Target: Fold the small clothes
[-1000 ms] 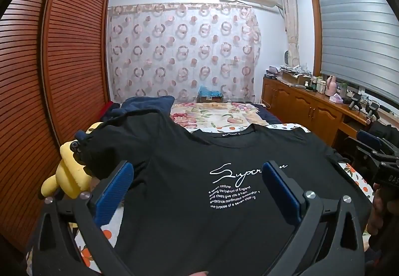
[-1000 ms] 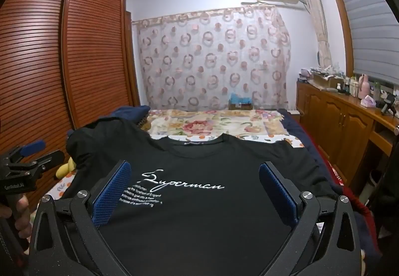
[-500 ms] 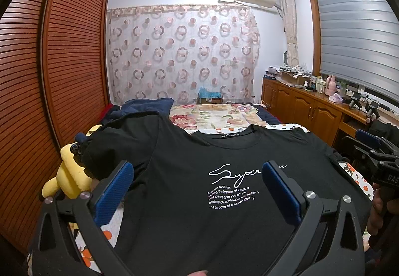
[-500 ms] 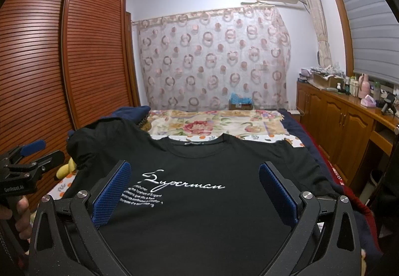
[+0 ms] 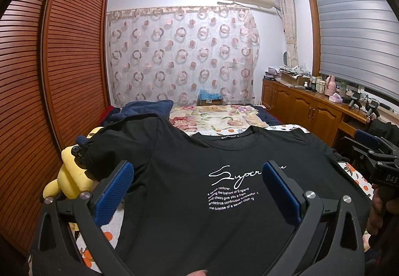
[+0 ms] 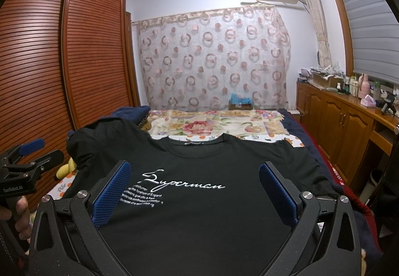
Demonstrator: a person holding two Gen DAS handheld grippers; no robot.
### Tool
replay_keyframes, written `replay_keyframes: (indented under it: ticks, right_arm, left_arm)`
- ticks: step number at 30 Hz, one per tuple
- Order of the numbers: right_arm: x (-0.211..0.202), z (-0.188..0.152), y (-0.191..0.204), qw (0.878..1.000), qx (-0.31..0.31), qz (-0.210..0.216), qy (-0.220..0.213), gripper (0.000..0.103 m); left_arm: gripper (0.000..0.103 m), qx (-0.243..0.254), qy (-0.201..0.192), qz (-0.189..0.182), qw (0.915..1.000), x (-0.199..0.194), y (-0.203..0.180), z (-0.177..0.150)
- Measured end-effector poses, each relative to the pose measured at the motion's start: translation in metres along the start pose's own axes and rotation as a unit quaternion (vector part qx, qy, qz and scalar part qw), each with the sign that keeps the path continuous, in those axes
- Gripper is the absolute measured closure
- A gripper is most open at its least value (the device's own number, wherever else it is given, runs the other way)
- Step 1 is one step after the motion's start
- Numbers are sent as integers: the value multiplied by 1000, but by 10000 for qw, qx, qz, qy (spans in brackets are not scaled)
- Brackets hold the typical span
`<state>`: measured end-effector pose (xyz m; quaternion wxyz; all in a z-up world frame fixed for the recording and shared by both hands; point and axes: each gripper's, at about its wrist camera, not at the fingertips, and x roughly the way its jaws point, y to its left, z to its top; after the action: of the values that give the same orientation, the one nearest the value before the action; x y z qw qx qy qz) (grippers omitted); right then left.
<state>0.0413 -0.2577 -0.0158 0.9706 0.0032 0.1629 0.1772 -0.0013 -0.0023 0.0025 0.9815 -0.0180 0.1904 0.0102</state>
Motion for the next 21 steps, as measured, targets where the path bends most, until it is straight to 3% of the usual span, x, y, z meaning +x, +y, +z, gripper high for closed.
replay_keyframes:
  ticks: [21]
  right_arm:
    - [-1,1,-1,10000,3,3,-14,0]
  left_arm:
    - [0,29,-29,14,10000,0,-1,1]
